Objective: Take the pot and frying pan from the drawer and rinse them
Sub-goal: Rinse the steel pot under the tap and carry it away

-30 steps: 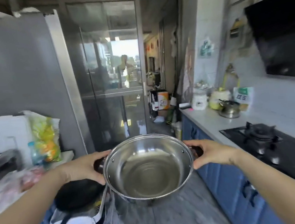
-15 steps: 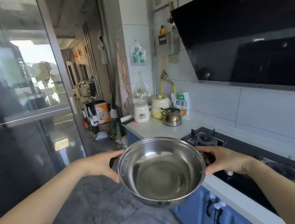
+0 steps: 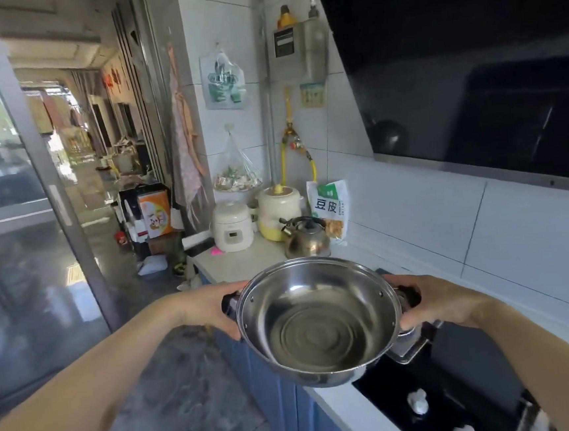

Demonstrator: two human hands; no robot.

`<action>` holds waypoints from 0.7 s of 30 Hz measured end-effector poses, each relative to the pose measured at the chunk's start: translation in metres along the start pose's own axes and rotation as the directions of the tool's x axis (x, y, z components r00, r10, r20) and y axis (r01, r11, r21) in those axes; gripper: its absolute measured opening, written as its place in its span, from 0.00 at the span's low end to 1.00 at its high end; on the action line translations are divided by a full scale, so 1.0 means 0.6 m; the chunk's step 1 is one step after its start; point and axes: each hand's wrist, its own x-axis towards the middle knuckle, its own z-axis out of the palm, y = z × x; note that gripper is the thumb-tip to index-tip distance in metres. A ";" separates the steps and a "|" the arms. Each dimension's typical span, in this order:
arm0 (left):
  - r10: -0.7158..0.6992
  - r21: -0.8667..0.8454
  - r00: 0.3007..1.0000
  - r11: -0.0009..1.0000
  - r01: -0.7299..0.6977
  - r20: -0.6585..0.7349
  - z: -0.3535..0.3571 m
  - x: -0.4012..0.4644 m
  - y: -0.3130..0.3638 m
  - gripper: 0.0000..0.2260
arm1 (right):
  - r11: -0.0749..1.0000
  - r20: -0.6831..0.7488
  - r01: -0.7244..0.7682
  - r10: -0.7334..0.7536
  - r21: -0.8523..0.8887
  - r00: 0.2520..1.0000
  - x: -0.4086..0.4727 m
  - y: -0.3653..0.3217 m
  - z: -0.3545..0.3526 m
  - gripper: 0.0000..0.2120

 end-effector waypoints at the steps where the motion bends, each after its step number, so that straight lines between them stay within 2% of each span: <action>1: -0.008 0.001 1.000 1.000 0.008 0.006 -0.010 0.027 -0.009 0.39 | 1.000 0.001 -0.003 0.003 0.009 1.000 0.032 0.007 -0.013 0.32; 6: -0.004 0.020 1.000 1.000 0.004 -0.030 -0.057 0.163 -0.083 0.43 | 1.000 -0.004 0.024 -0.024 -0.001 1.000 0.179 0.035 -0.044 0.32; 11: 0.022 0.051 0.999 0.998 -0.023 0.029 -0.092 0.289 -0.176 0.52 | 0.997 0.001 0.028 -0.028 -0.077 1.000 0.316 0.073 -0.038 0.35; 14: 0.029 0.060 0.998 0.998 -0.032 0.058 -0.112 0.354 -0.226 0.49 | 0.992 0.005 0.013 -0.013 -0.122 1.000 0.390 0.090 -0.027 0.36; 17: 0.019 0.039 0.997 0.999 -0.022 0.072 -0.134 0.403 -0.270 0.48 | 0.998 0.015 -0.004 0.005 -0.070 1.000 0.449 0.095 -0.017 0.34; 21: 0.078 0.039 0.995 0.996 -0.081 0.065 -0.148 0.460 -0.324 0.47 | 0.999 -0.002 -0.026 0.026 -0.045 1.000 0.514 0.107 0.007 0.38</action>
